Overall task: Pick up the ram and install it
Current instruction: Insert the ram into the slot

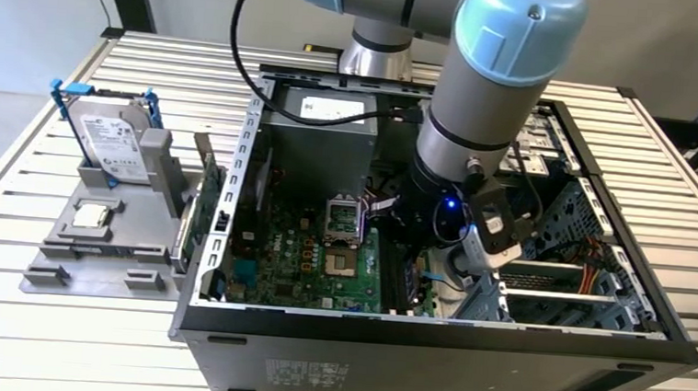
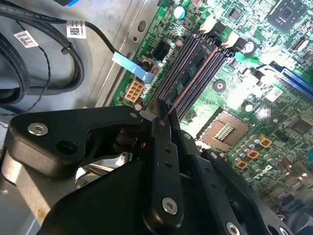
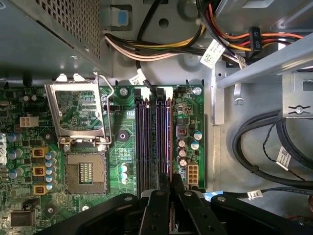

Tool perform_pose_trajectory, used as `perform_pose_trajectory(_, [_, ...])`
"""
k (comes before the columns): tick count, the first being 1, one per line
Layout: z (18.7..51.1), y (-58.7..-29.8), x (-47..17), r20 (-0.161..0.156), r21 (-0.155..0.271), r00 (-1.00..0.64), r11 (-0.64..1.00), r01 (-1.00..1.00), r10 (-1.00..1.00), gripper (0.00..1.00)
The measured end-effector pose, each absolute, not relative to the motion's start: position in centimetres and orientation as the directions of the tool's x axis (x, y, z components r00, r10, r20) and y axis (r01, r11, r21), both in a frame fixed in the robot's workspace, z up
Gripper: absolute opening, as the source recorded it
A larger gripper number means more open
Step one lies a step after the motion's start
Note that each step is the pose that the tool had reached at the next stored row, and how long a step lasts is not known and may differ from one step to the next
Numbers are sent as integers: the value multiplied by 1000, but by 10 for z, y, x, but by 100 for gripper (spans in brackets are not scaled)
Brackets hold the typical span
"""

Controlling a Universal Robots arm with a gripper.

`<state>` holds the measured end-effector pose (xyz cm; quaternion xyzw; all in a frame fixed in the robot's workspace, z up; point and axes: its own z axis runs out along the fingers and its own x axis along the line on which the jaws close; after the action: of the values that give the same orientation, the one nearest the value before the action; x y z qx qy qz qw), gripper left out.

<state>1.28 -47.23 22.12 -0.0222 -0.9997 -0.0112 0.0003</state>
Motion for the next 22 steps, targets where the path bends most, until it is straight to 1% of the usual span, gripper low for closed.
perform_pose_trajectory(22, [217, -472, 15, 2, 22, -999, 999, 45, 45, 0])
